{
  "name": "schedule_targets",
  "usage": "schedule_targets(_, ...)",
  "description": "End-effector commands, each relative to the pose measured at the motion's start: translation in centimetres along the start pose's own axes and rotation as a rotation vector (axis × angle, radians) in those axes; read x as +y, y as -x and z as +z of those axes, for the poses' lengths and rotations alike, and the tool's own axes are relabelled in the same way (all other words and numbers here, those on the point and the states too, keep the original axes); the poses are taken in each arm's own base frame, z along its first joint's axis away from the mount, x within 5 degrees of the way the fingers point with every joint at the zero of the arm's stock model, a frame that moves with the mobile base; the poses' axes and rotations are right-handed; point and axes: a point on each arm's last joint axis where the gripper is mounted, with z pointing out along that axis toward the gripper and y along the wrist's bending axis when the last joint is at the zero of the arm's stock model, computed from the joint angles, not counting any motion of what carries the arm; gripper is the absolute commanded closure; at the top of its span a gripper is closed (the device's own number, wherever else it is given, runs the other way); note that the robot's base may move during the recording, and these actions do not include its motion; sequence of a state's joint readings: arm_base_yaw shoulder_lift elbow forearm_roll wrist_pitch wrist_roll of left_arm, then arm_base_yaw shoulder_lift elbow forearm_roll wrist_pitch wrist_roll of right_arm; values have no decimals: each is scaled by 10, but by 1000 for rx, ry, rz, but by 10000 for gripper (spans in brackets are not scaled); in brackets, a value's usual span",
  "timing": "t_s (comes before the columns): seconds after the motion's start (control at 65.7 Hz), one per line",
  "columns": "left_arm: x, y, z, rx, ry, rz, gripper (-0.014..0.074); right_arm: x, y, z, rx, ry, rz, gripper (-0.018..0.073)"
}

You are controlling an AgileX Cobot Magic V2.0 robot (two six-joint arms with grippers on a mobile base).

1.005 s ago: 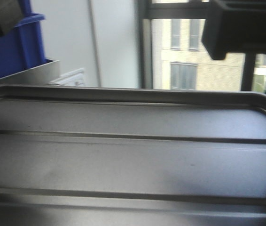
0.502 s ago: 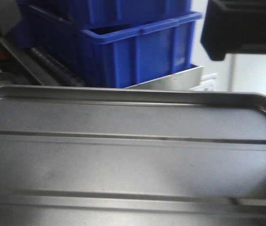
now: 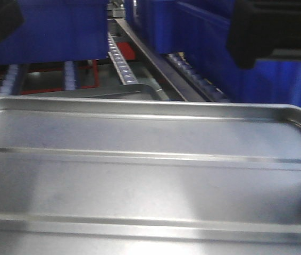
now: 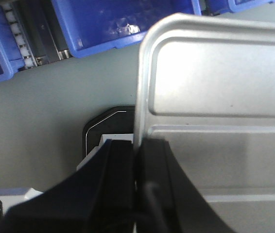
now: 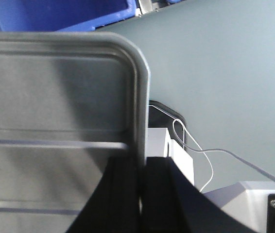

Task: Grab silver tray and stack on right shelf
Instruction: 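Carry the tray forward over the larger silver tray on the shelf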

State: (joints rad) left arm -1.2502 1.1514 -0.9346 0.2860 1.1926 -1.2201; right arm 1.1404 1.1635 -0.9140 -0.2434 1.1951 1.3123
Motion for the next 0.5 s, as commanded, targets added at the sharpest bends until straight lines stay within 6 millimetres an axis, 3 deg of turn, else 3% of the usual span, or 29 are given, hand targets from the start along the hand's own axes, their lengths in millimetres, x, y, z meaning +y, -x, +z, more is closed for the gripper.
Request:
schedule_targets(0.0, 12, 0, -12, 3, 95, -4, 694, -9, 4, -11, -30, -62, -7, 499)
schedule_targets(0.487, 12, 0, -12, 3, 95, -4, 694, -9, 4, -11, -30, -62, -7, 499)
